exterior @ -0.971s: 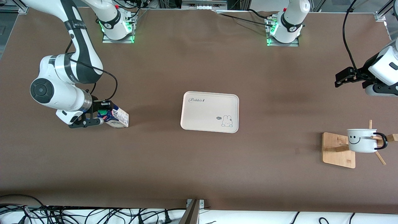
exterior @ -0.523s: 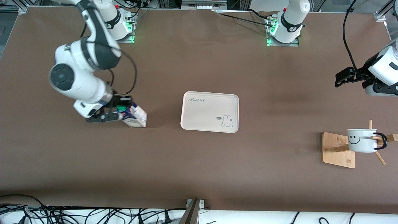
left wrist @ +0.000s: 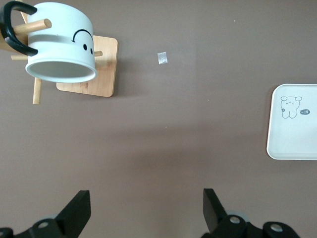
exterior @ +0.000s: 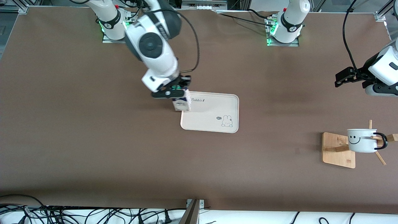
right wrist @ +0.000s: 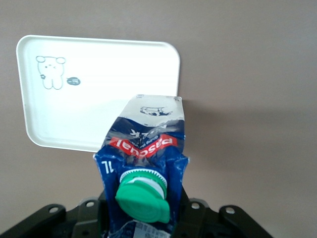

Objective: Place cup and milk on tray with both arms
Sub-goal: 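Carry the milk carton over the white tray and lower it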

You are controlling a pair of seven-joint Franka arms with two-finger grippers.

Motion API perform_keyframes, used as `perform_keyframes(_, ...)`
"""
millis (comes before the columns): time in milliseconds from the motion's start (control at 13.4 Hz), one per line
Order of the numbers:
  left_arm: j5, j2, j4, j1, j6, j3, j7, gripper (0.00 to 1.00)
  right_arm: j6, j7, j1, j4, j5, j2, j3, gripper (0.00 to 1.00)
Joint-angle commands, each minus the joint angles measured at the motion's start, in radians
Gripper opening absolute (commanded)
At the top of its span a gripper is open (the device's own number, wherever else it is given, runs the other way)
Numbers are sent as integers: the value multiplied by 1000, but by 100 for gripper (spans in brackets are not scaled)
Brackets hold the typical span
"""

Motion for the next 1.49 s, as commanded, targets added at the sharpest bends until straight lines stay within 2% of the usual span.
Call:
perform_keyframes(0, 5, 12, 34, 1, -23, -1, 20, 100, 59, 64, 40, 58, -10, 76, -11, 48)
perform_keyframes(374, 4, 14, 34, 3, -25, -1, 20, 100, 85, 99, 65, 56, -27, 119, -17, 48)
perform_keyframes(598, 4, 14, 34, 3, -34, -1, 20, 100, 96, 136, 82, 58, -67, 151, -17, 48)
perform_keyframes(672, 4, 12, 35, 1, -34, -1, 17, 100, 97, 142, 82, 58, -68, 154, -17, 51)
perform_keyframes(747, 4, 14, 34, 1, -34, -1, 18, 100, 97, 142, 80, 58, -67, 154, -18, 56)
perform_keyframes(822, 4, 14, 34, 1, -36, -1, 20, 100, 97, 144, 80, 58, -67, 154, -18, 73)
perform_keyframes(897, 4, 14, 35, 1, -34, -1, 20, 100, 97, 142, 79, 58, -67, 153, -18, 100)
perform_keyframes(1121, 2, 14, 35, 1, -45, -1, 3, 100, 96, 141, 57, 70, -61, 125, -23, 100)
perform_keyframes(1345, 5, 23, 64, -7, -54, -1, -31, 100, 48, 131, 54, 175, -64, 91, -29, 100)
perform_keyframes(1420, 10, 56, 86, -8, -53, -1, -31, 100, 13, 128, 54, 189, -61, 64, -47, 100)
